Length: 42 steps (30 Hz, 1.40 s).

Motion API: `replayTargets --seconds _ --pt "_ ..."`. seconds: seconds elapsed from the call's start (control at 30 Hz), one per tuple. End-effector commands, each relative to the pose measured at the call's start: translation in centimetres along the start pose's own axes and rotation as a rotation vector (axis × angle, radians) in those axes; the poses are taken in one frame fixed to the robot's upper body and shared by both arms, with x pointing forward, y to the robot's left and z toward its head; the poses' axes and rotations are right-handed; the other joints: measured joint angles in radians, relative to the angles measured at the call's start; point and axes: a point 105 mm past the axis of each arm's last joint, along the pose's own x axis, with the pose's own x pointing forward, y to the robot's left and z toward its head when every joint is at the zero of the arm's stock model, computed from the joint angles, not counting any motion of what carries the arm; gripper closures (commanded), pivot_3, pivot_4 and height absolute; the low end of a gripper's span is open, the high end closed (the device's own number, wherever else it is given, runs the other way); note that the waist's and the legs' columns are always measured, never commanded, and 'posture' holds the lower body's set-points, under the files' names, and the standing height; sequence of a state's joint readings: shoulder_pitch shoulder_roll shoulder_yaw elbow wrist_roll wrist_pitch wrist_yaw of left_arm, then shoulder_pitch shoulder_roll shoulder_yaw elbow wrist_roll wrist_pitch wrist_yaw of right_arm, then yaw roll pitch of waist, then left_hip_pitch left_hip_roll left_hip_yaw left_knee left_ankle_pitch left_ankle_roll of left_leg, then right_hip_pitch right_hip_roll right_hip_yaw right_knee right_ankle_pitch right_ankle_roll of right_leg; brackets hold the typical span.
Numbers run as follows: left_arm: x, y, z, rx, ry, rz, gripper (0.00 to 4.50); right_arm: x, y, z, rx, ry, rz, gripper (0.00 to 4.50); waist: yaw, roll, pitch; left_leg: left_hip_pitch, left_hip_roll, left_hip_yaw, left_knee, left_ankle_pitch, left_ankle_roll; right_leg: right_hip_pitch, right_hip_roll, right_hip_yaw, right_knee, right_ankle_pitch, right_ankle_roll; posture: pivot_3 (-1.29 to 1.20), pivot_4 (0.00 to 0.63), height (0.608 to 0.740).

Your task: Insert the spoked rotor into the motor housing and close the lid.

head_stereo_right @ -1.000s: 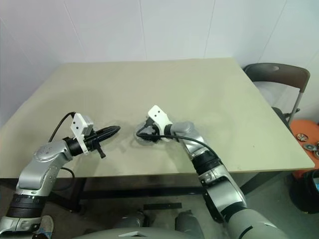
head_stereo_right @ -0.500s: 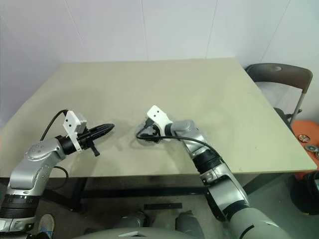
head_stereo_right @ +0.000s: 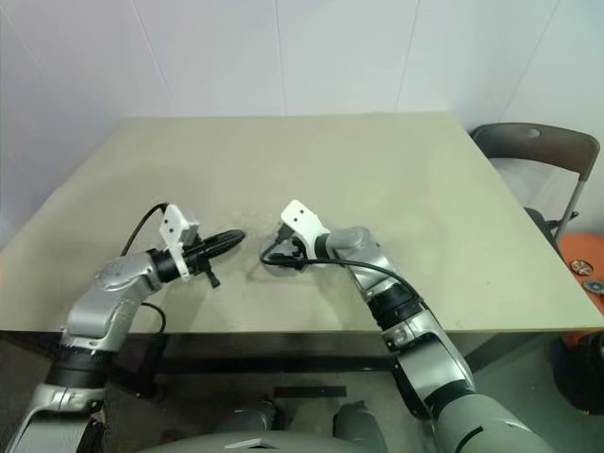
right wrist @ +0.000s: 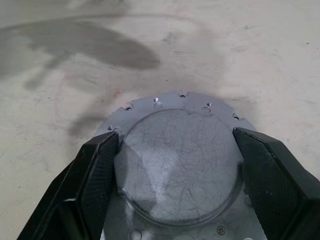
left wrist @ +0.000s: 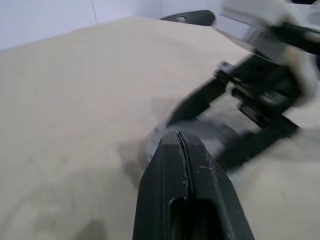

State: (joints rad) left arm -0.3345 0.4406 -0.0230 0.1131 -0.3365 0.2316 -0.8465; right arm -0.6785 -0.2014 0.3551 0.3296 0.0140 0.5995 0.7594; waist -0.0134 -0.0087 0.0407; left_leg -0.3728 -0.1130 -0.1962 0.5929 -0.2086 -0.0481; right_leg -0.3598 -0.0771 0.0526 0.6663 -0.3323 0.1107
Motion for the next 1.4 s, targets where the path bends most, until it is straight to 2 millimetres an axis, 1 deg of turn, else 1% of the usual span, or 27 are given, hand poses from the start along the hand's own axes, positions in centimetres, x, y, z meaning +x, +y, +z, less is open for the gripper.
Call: replayTargets --seconds 0.03,0.13,0.27,0.4,0.77,0.83,0.9,1.03,1.2,1.3,1.4 --pt "1.5 0.6 0.2 0.048 -0.01 -0.016 4.5 0.5 0.6 -2.6 0.035 0.103 0.019 1.17 -0.001 0.0 0.0 0.0 0.0 0.0 0.0 0.0 0.0 0.0 0.0 0.0 0.0 0.0 0.0 0.0 0.0 0.74" --pt "2.8 0.9 -0.4 0.028 -0.013 -0.035 4.5 0.5 0.6 -2.5 0.034 0.099 0.018 1.17 -0.002 0.0 0.0 0.0 0.0 0.0 0.0 0.0 0.0 0.0 0.0 0.0 0.0 0.0 0.0 0.0 0.0 0.74" --pt "3.7 0.1 -2.3 -0.005 0.047 -0.111 4.5 0.4 0.4 -2.4 0.036 0.095 0.008 1.17 -0.003 -0.001 0.0 0.0 0.0 0.0 0.0 0.0 0.0 0.0 0.0 0.0 0.0 0.0 0.0 0.0 0.0 0.74" --pt "4.0 -0.3 -3.1 -0.015 0.072 -0.158 4.5 0.3 0.2 -2.4 0.039 0.094 -0.001 1.17 -0.003 -0.001 -0.001 -0.001 0.0 0.0 0.0 0.0 0.0 0.0 0.0 0.0 0.0 0.0 0.0 0.0 0.0 0.74" --pt "4.6 -0.7 -4.6 0.011 0.12 -0.188 4.5 0.0 0.4 -2.2 0.044 0.081 0.0 1.17 0.001 -0.002 -0.002 0.0 0.0 -0.001 0.001 0.0 0.0 0.001 0.0 -0.001 0.0 0.0 0.001 0.0 0.0 0.74" --pt "4.7 -0.7 -4.7 0.016 0.125 -0.193 4.5 0.0 0.5 -2.0 0.039 0.073 0.012 0.44 0.001 -0.002 -0.002 0.0 -0.001 -0.001 0.001 0.0 0.0 0.001 0.0 -0.001 0.0 0.0 0.001 0.0 0.0 0.74" --pt "4.8 -0.7 -4.7 0.019 0.127 -0.197 4.5 -0.2 0.5 -1.7 0.04 0.063 0.02 0.02 0.0 -0.002 -0.002 0.0 -0.001 -0.001 0.001 0.0 0.0 0.001 0.0 -0.001 0.0 0.0 0.001 0.0 0.0 0.74" --pt "4.8 -0.7 -4.7 0.025 0.129 -0.204 4.5 -0.3 0.4 -1.4 0.049 0.052 0.023 0.02 0.001 -0.002 -0.002 0.0 -0.001 -0.002 0.002 0.0 0.0 0.001 0.0 -0.001 0.0 0.0 0.001 0.0 0.0 0.74" --pt "4.7 -0.7 -4.7 0.032 0.135 -0.213 4.5 -0.7 -0.3 -0.9 0.07 0.022 0.015 0.02 0.001 -0.002 -0.002 0.0 -0.001 -0.002 0.002 0.0 0.0 0.001 0.0 -0.001 0.0 0.0 0.001 0.0 0.0 0.74" --pt "4.6 -0.7 -4.7 0.036 0.143 -0.222 4.5 -1.3 -1.2 -0.2 0.1 -0.011 0.008 0.02 0.001 -0.002 -0.002 0.0 -0.001 -0.002 0.002 0.0 0.0 0.001 0.0 -0.001 0.0 0.0 0.001 0.0 0.0 0.74" --pt "4.5 -0.8 -4.8 0.038 0.153 -0.234 4.5 -2.5 -2.1 0.9 0.147 -0.07 0.024 0.02 0.001 -0.002 -0.002 0.0 -0.001 -0.002 0.002 0.0 0.0 0.001 0.0 -0.001 0.0 0.0 0.001 0.0 0.0 0.74"
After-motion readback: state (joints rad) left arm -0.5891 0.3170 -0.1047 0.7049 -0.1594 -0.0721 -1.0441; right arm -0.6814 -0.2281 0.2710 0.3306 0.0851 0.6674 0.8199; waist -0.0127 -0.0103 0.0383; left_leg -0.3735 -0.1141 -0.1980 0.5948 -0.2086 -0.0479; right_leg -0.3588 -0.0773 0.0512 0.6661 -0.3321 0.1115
